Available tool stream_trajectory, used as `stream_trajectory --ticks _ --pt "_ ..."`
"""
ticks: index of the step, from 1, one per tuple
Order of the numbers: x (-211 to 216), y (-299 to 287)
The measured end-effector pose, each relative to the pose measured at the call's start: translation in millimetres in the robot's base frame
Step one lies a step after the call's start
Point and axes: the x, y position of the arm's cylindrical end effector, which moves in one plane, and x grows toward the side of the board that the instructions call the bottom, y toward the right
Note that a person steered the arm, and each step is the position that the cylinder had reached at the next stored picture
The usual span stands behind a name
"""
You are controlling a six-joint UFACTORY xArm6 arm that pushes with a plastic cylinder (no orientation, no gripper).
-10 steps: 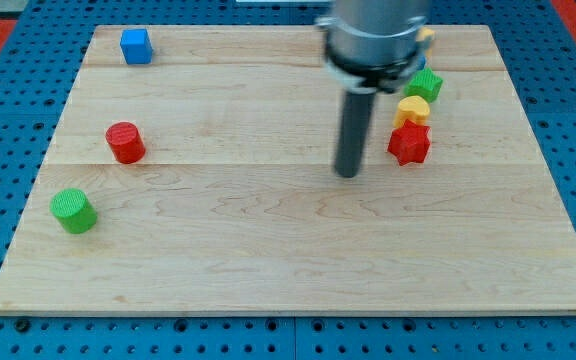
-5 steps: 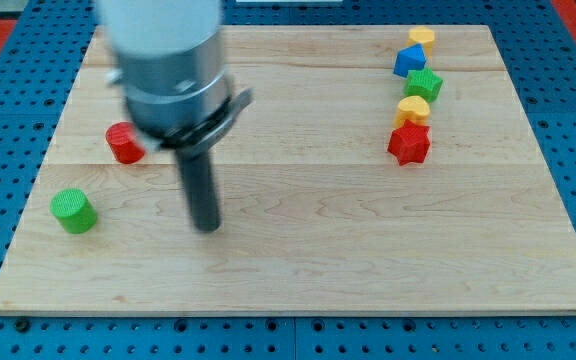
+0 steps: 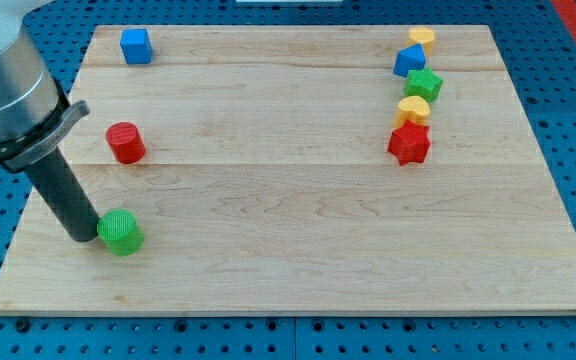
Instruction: Move the green circle to the bottom right of the red star
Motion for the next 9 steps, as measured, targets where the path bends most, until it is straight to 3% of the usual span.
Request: stream_trajectory --ticks 1,2,6,9 --pt "1.9 28.8" --pt "2.2 106.7" --pt "-2.8 302.4" --pt "-38.5 346.8"
